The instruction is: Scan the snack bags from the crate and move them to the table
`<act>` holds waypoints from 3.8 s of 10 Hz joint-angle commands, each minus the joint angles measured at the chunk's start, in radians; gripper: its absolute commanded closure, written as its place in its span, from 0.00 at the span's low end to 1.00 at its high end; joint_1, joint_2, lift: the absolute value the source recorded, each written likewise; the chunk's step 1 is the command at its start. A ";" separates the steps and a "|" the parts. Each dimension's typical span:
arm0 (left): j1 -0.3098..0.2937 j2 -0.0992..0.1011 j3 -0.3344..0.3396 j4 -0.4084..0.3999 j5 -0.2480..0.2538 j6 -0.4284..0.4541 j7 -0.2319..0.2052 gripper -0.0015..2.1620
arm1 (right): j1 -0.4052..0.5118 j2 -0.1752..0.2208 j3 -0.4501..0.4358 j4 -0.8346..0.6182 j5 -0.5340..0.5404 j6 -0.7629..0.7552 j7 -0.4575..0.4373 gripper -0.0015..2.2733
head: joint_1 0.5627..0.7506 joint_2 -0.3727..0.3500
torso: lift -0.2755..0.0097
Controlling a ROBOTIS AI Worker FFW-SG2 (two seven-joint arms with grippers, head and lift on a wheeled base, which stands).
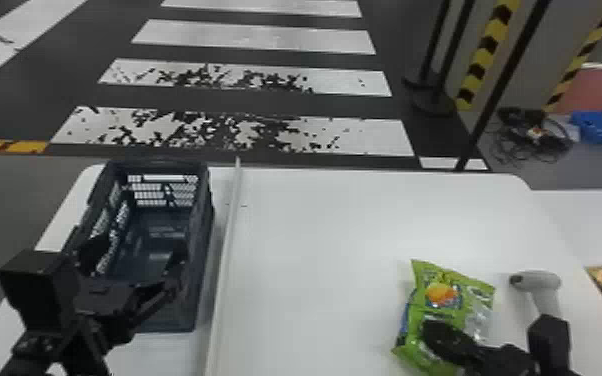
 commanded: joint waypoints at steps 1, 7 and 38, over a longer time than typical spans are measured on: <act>-0.001 -0.001 -0.005 0.004 0.000 -0.010 0.000 0.00 | 0.017 -0.008 -0.011 -0.082 -0.005 0.066 0.015 0.99 | 0.70 0.42 | 0.63; -0.028 0.001 -0.020 0.024 0.003 -0.022 0.000 0.00 | 0.203 0.158 -0.078 -0.380 -0.106 0.235 -0.037 0.99 | 0.70 0.47 | 0.63; -0.013 0.004 -0.016 0.019 0.025 -0.065 -0.014 0.00 | 0.102 0.244 -0.216 -0.338 -0.150 0.220 -0.183 0.00 | 0.70 0.41 | 0.63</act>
